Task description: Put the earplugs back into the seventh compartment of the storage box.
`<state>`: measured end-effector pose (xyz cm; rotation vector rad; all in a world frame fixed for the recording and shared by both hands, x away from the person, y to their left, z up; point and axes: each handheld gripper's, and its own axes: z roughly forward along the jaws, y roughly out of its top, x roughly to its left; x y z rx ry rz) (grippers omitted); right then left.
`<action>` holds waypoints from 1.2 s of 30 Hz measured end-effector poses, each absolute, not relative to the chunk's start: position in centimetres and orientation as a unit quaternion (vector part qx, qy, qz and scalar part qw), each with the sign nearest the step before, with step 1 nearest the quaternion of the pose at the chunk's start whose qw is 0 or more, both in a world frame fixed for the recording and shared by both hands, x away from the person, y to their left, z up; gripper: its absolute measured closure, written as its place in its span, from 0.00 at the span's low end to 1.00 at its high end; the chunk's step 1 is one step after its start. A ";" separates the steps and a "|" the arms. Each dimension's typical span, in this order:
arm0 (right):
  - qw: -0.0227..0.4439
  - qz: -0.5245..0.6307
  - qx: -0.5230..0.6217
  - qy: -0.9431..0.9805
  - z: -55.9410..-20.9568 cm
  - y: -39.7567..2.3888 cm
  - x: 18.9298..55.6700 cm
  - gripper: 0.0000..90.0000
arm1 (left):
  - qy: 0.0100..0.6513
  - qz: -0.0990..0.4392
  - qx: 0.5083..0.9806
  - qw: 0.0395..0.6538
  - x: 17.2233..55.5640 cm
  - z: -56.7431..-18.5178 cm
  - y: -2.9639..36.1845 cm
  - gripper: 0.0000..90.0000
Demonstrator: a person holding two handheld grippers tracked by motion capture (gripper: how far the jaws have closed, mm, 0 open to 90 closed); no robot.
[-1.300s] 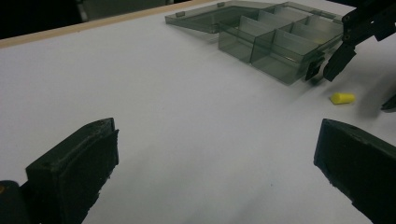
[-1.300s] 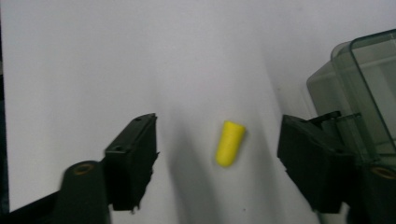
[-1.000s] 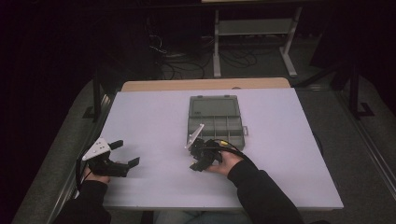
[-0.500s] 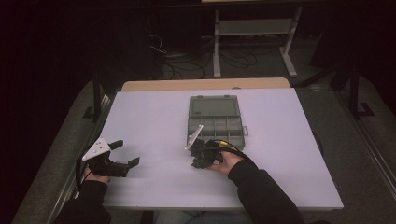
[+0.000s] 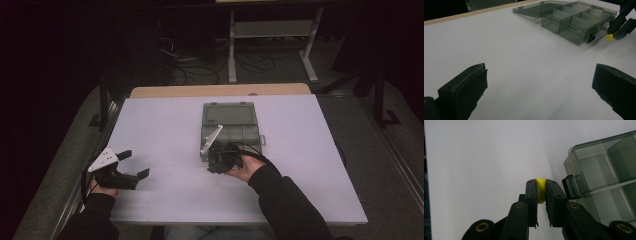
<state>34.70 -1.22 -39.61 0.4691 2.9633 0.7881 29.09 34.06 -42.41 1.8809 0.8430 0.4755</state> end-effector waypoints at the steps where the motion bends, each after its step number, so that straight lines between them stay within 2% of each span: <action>1: 0.022 0.253 0.150 0.955 -39.4 -1.2 34.7 0.88 | 0.347 0.196 0.775 0.491 29.1 -42.4 34.1 0.00; 23: 0.058 0.270 0.159 0.948 -35.1 -3.5 35.4 0.88 | 0.348 0.196 0.774 0.491 29.1 -42.4 34.1 0.00; 36: 0.069 0.273 0.185 0.941 -34.2 -5.4 36.5 0.87 | 0.347 0.197 0.775 0.490 29.1 -42.4 34.1 0.00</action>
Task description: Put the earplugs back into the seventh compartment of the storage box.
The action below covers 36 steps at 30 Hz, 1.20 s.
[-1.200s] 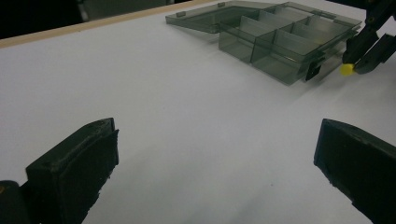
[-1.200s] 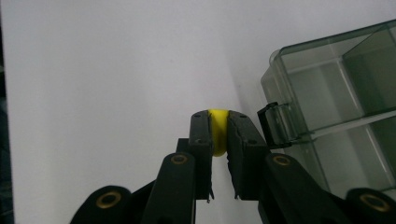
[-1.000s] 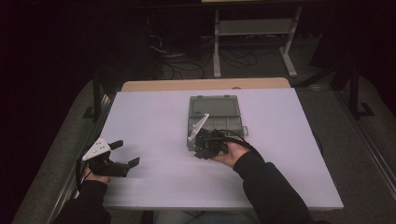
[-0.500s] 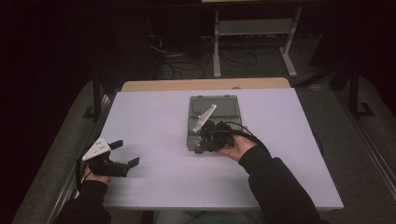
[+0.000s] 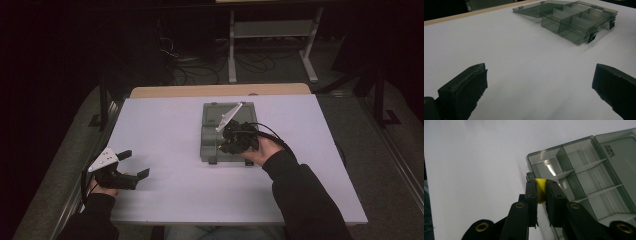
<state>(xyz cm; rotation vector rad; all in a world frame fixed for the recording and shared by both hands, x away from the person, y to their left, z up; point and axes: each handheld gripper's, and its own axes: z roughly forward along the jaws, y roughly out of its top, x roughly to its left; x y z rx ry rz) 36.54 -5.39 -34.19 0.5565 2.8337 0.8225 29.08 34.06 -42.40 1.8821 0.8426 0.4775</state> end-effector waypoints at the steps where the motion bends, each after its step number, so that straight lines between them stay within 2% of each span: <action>1: 0.070 0.274 0.188 0.941 -34.2 -5.5 36.6 0.87 | 0.347 0.196 0.775 0.490 29.1 -42.4 34.1 0.00; 22: 0.089 0.276 0.226 0.930 -34.2 -8.2 38.3 0.87 | 0.348 0.197 0.774 0.491 29.0 -42.4 34.1 0.00; 36: 0.074 0.266 0.261 0.925 -37.0 -9.8 39.6 0.87 | 0.347 0.196 0.775 0.490 29.1 -42.4 34.1 0.00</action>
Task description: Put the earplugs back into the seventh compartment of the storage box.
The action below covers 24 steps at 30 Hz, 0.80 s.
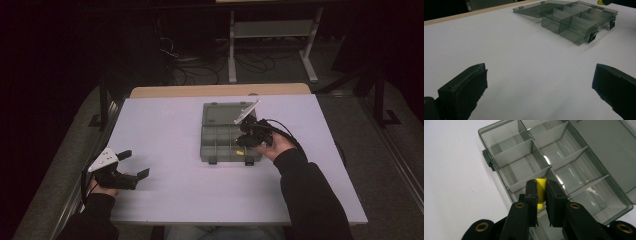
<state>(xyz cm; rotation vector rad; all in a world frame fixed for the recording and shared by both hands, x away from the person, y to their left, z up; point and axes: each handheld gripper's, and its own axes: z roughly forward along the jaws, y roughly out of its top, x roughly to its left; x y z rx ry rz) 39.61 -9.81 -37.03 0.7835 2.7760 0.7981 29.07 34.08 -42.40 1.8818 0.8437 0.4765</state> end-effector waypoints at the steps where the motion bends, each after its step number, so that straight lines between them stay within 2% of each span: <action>1: 0.071 0.266 0.262 0.925 -37.2 -9.8 39.6 0.87 | 0.347 0.196 0.775 0.490 29.1 -42.4 34.1 0.00; 16: 0.051 0.255 0.265 0.929 -39.5 -9.1 40.2 0.85 | 0.346 0.196 0.776 0.490 29.1 -42.4 34.1 0.00; 24: 0.087 0.262 0.284 0.918 -38.8 -9.7 40.1 0.47 | 0.347 0.195 0.776 0.490 29.1 -42.4 34.1 0.00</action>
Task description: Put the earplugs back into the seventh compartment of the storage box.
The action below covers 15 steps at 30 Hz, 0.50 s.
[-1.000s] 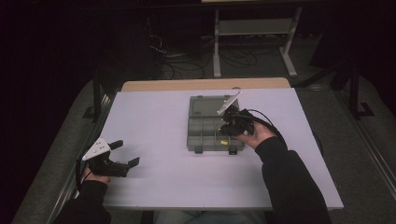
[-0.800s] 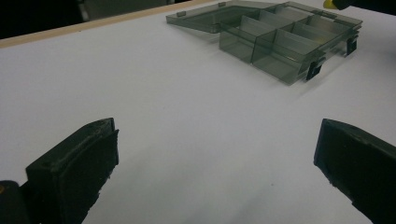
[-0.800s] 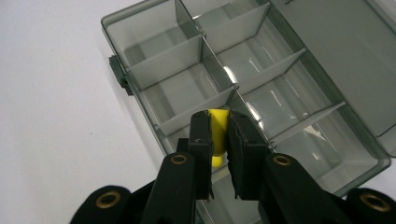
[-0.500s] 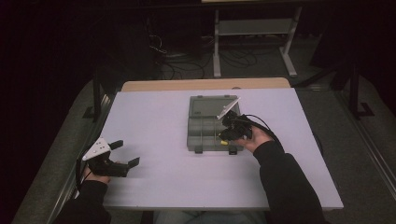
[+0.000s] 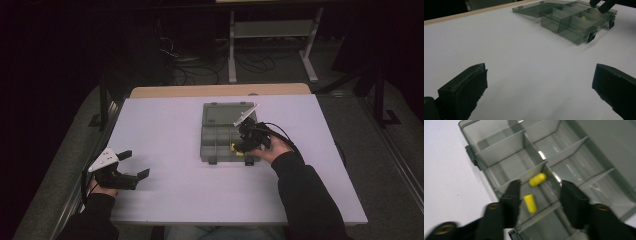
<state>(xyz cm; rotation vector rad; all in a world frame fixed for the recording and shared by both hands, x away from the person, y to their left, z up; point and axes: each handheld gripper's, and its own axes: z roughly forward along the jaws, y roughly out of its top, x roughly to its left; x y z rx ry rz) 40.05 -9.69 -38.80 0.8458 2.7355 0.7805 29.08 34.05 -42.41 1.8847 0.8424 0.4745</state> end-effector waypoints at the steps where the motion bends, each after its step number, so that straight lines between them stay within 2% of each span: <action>1: 0.088 0.265 0.284 0.917 -38.6 -9.9 40.0 0.44 | 0.347 0.195 0.776 0.490 29.1 -42.4 34.0 0.00; 7: 0.104 0.279 0.290 0.910 -37.9 -10.8 39.5 0.16 | 0.347 0.195 0.775 0.490 29.1 -42.4 34.1 0.00; 8: 0.104 0.279 0.290 0.910 -37.9 -10.8 39.5 0.16 | 0.347 0.195 0.775 0.490 29.1 -42.4 34.1 0.00; 12: 0.112 0.298 0.294 0.901 -37.4 -11.6 39.2 0.02 | 0.347 0.195 0.775 0.490 29.1 -42.4 34.1 0.00; 15: 0.125 0.307 0.295 0.896 -37.1 -12.1 38.9 0.01 | 0.348 0.195 0.775 0.491 29.0 -42.4 34.1 0.00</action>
